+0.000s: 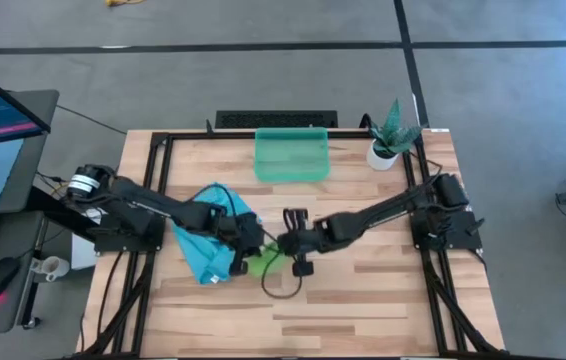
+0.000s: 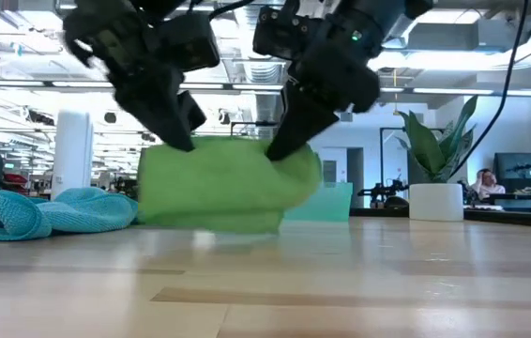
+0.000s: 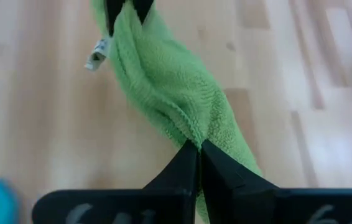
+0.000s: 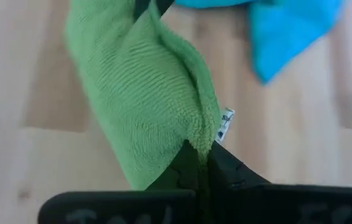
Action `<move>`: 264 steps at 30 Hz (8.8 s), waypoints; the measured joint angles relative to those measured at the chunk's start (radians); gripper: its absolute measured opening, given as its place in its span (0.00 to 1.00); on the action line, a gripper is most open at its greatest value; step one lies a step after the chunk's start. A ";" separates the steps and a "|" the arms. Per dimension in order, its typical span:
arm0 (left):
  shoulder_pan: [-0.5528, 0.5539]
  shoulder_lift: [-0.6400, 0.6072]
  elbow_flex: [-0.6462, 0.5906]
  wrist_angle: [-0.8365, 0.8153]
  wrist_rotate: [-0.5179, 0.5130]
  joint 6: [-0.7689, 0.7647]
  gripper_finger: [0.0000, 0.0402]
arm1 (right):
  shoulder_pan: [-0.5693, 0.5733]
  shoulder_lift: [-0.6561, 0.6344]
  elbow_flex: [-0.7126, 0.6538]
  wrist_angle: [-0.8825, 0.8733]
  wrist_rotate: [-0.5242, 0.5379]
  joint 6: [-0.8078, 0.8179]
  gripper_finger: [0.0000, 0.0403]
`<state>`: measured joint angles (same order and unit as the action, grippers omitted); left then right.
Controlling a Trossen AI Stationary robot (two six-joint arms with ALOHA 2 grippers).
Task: Roll microfiber towels into tight, uniform cylinder then place into a basket
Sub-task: Put the rolled green microfiber cloth into the green bin
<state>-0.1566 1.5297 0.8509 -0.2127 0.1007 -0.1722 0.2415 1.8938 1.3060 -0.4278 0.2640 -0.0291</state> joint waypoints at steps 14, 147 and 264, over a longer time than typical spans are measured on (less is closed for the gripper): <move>0.221 -0.014 0.083 -0.132 0.097 0.150 0.00 | -0.143 -0.063 -0.033 -0.010 -0.077 -0.040 0.05; -0.167 0.098 0.290 -0.614 -0.552 -0.380 0.48 | -0.052 0.059 -0.174 0.219 -0.159 0.414 0.07; -0.058 0.109 -0.348 0.570 -0.222 -0.774 0.08 | -0.007 -0.317 -0.286 -0.231 0.003 0.475 0.52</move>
<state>-0.2146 1.6390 0.5030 0.3576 -0.1210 -0.9464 0.2343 1.5771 1.0201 -0.6589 0.2674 0.4464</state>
